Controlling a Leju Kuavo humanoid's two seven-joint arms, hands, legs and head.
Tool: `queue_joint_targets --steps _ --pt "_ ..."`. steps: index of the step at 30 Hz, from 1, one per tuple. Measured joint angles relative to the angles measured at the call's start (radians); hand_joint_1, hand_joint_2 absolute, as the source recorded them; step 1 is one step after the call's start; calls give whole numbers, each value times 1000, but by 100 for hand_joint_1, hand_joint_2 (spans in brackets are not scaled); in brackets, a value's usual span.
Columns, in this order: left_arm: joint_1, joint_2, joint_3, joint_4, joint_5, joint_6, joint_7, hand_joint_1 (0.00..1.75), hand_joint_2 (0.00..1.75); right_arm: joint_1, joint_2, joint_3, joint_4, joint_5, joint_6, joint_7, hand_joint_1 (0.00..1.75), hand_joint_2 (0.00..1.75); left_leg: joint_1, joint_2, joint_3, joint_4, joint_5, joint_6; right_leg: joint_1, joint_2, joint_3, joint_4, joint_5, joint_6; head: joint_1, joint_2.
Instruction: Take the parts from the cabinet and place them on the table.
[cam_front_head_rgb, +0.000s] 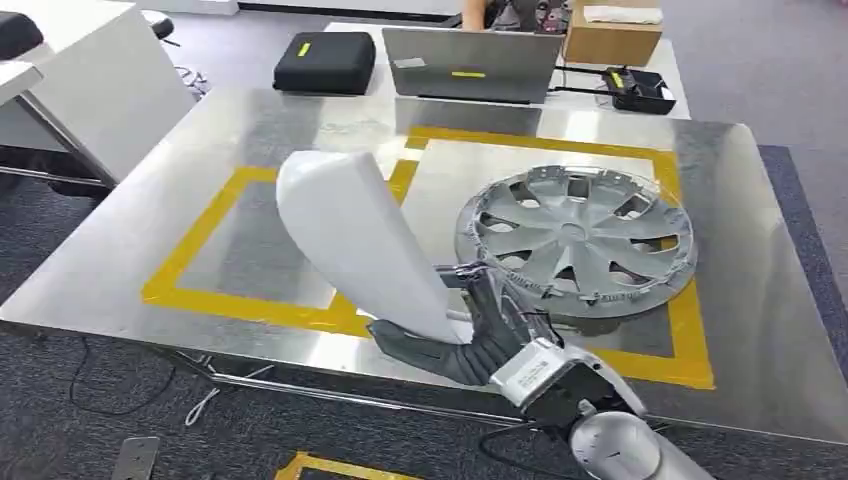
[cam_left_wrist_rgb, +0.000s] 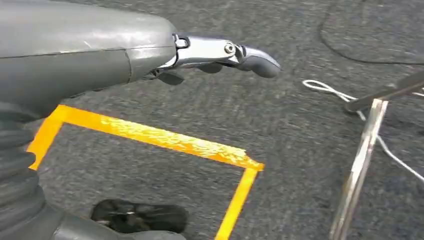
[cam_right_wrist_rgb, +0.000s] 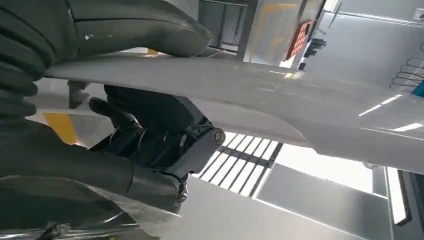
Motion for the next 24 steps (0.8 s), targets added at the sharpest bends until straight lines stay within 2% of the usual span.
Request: queue_joint_targets --steps 1,2,3,4,5,7,8,9,10,11,12,13,14,15,17,18,19,20,21,24 --pt "0 1 -4 0 0 1 1 0 175 -6 3 3 4 0 0 2 175 175 2 1 28 -90 65 0 -1 0 15 0 -10 4 0 0" --pt "0 2 -6 0 0 2 2 0 175 -13 7 7 9 2 0 4 175 175 3 3 48 -163 111 0 -2 -1 21 0 -21 13 0 0" --pt "0 2 -8 3 -1 2 5 0 175 -20 8 11 14 2 1 5 175 175 -4 4 41 -156 69 0 0 2 29 4 -25 20 -2 0" --pt "-4 2 -11 3 -1 4 5 0 175 -28 10 14 18 2 2 6 175 175 -8 8 50 -186 65 14 3 0 16 6 -30 29 -10 0" --pt "-3 2 -15 4 -2 6 10 0 175 -29 11 18 21 3 3 10 175 175 -8 7 45 -183 79 20 3 -1 8 3 -37 34 -3 0" --pt "-3 1 -17 4 -3 7 8 0 175 -36 16 22 24 5 3 10 175 175 -6 6 54 -188 76 33 2 -3 24 -7 -45 45 -3 0" --pt "-3 0 -19 5 -3 7 8 0 175 -43 16 23 24 5 2 9 175 175 -4 6 62 -194 74 40 1 -2 21 6 -55 49 0 0" --pt "-5 1 -22 4 -3 7 8 0 175 -50 17 25 25 5 2 8 175 175 -4 6 68 -195 69 48 2 -2 -6 58 -80 50 2 0" --pt "-8 3 -23 4 -3 8 8 0 175 -51 17 26 26 5 2 8 175 175 -5 6 71 -195 65 54 3 -1 -51 136 -112 51 3 0" --pt "-10 3 -24 5 -3 8 8 0 175 -50 17 27 28 5 2 10 175 175 -7 6 75 -195 60 58 3 -1 -106 223 -143 52 3 0" --pt "-9 3 -26 5 -3 8 8 0 175 -49 17 28 31 5 3 11 175 175 -9 6 79 -195 54 59 3 -1 -162 301 -163 52 3 0" --pt "-8 3 -28 5 -3 8 8 0 175 -49 17 30 35 5 3 13 175 175 -11 5 84 -194 51 60 4 -1 -196 336 -153 50 3 0" --pt "-7 3 -31 5 -3 10 8 0 175 -50 17 32 39 2 4 13 175 175 -14 4 92 -194 45 61 5 -1 -206 319 -115 45 2 0" --pt "-7 3 -33 6 -3 11 9 0 175 -51 17 33 43 -4 5 13 175 175 -17 0 103 -194 38 61 7 -1 -192 257 -57 39 3 0" --pt "-8 3 -39 7 -3 14 9 0 175 -61 17 39 53 -7 13 12 175 175 -22 -3 128 -195 22 60 16 1 -131 76 66 13 3 0" --pt "-11 0 -43 12 -3 14 10 0 175 -67 18 42 60 -7 18 13 175 175 -27 -3 129 -195 17 55 22 0 -111 60 57 1 -5 0" --pt "-12 2 -46 13 -3 15 11 0 175 -75 23 45 65 -5 21 16 175 175 -25 -5 125 -193 16 51 22 -1 -100 32 60 0 -6 0" --pt "-13 4 -50 15 -3 16 13 0 175 -82 27 49 72 -4 21 19 175 175 -26 -4 122 -189 16 50 20 0 -102 26 65 12 -7 0" --pt "-12 3 -53 16 -1 19 19 0 175 -90 31 54 79 -5 23 24 175 175 -24 -3 122 -192 16 51 21 2 -102 25 62 20 -5 0" --pt "-16 -7 -63 17 1 29 45 0 175 -117 43 70 104 -5 37 46 175 175 -23 -2 126 -197 16 51 22 3 -101 25 59 17 -6 0"
